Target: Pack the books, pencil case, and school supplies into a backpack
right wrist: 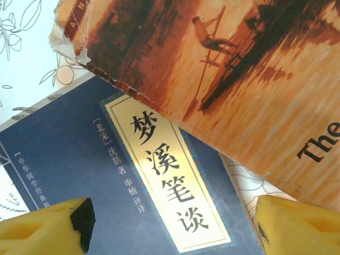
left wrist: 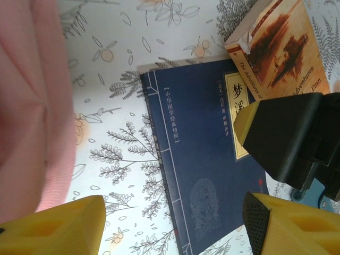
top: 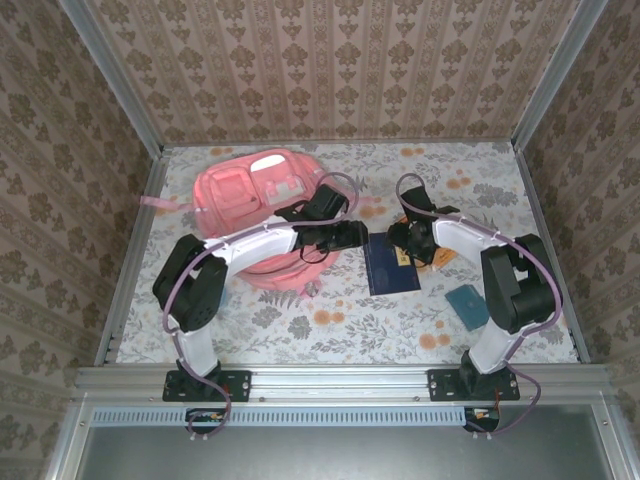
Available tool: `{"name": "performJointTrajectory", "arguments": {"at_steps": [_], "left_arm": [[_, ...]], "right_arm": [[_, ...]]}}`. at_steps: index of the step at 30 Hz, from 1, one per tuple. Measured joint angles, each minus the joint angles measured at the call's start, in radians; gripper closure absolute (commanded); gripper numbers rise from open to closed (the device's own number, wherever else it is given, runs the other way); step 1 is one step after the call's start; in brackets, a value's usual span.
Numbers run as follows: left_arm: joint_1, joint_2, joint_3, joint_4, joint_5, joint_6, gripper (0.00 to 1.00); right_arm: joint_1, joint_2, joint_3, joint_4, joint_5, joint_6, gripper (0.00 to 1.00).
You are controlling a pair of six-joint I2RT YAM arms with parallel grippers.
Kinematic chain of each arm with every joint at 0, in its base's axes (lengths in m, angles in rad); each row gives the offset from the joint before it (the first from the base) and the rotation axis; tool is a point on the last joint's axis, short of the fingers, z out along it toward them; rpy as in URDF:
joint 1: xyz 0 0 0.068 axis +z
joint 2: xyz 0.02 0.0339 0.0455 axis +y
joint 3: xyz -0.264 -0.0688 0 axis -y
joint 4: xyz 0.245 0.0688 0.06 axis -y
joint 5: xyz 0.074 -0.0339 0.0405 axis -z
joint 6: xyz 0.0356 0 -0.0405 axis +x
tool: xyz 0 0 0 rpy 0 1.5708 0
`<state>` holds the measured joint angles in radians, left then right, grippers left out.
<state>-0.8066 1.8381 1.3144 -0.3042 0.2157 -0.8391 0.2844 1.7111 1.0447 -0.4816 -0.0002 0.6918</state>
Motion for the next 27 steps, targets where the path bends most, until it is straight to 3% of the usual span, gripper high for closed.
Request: {"name": "performJointTrajectory", "arguments": {"at_steps": [10, 16, 27], "left_arm": [[-0.031, 0.138, 0.004, 0.032, 0.085, -0.117, 0.37], [-0.037, 0.19, 0.04, 0.025, 0.114, -0.153, 0.5], [-0.037, 0.224, 0.066, 0.018, 0.148, -0.164, 0.53]], "right_arm": [[0.002, 0.018, -0.023, -0.007, -0.038, -0.072, 0.26], [0.0, 0.01, -0.05, 0.008, -0.056, -0.095, 0.31], [-0.007, -0.01, -0.087, 0.054, -0.143, -0.113, 0.44]]}}
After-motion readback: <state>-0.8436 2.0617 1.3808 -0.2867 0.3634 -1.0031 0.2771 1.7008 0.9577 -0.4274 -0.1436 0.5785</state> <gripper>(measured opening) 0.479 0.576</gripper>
